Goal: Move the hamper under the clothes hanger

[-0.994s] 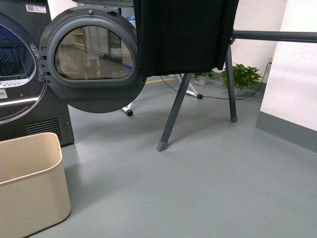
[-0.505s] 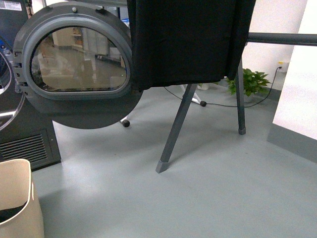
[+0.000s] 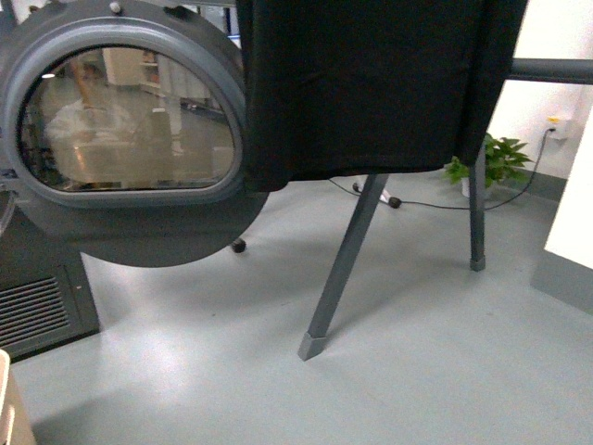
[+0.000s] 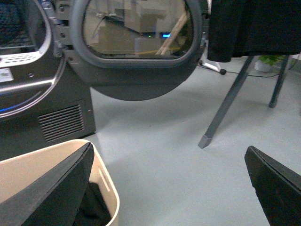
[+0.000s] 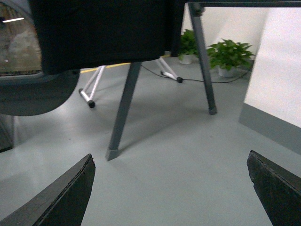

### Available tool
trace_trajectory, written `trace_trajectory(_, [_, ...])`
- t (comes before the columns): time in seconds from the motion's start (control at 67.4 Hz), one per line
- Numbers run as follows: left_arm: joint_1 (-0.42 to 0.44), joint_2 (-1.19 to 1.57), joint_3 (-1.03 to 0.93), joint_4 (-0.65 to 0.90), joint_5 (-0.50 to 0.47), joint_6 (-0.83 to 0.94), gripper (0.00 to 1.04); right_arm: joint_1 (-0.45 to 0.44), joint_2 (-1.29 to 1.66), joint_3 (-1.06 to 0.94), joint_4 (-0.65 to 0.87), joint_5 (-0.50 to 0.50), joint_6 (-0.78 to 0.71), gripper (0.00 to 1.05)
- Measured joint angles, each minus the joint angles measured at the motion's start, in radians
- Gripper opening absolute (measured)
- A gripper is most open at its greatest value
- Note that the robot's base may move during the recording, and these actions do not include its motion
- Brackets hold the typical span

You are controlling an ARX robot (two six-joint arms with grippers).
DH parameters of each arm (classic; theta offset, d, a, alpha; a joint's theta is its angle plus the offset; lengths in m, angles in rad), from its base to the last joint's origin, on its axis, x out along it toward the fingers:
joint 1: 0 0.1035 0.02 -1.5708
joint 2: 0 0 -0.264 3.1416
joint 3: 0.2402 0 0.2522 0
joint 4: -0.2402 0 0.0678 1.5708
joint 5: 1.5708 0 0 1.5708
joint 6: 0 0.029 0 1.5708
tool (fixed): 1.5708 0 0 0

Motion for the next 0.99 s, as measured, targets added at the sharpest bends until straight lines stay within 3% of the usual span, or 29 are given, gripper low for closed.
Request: trace_trajectory(0.994, [0.002,-0.002,0.0,0.0,-0.006,0.0,0.98,0.002,0.0,0.0,0.0,-0.008,0.0,0.97])
